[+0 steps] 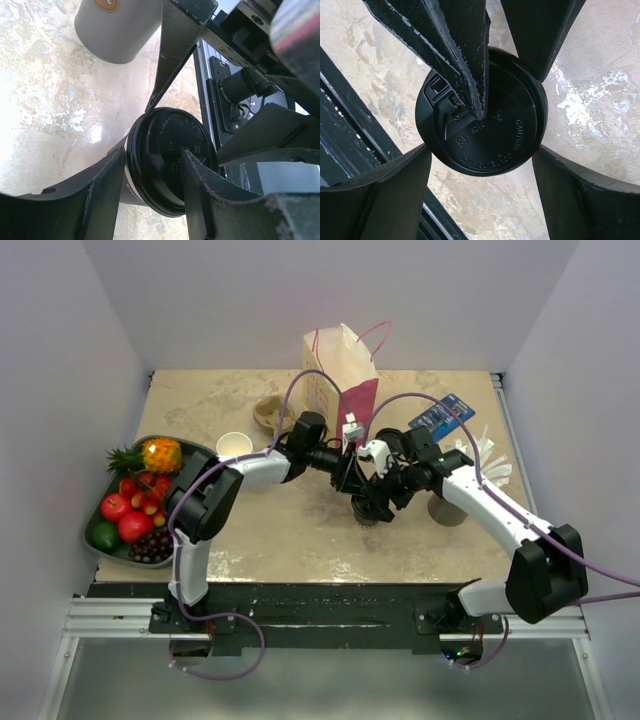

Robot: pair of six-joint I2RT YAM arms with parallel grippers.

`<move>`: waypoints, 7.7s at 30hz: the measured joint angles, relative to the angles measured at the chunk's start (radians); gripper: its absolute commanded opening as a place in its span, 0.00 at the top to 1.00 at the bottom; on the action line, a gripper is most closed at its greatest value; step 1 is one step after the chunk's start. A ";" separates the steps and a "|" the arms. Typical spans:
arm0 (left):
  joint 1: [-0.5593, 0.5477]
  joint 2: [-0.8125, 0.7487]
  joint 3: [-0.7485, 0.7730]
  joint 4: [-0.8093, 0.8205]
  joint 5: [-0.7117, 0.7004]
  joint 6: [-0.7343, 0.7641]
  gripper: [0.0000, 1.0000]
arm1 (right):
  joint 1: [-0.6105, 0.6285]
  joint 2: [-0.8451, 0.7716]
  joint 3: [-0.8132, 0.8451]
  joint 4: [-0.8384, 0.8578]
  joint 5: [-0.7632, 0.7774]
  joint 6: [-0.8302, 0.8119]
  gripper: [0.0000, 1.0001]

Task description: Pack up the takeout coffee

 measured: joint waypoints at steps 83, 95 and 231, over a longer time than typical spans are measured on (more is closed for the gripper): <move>0.064 -0.034 -0.080 -0.230 -0.209 0.107 0.02 | -0.147 0.156 0.151 -0.148 -0.120 -0.041 0.10; 0.086 -0.211 -0.136 -0.290 -0.183 0.159 0.03 | -0.155 0.298 0.208 -0.239 -0.308 -0.056 0.29; 0.137 -0.113 0.046 -0.630 -0.046 0.452 0.07 | -0.224 0.403 0.179 -0.020 -0.560 0.240 0.24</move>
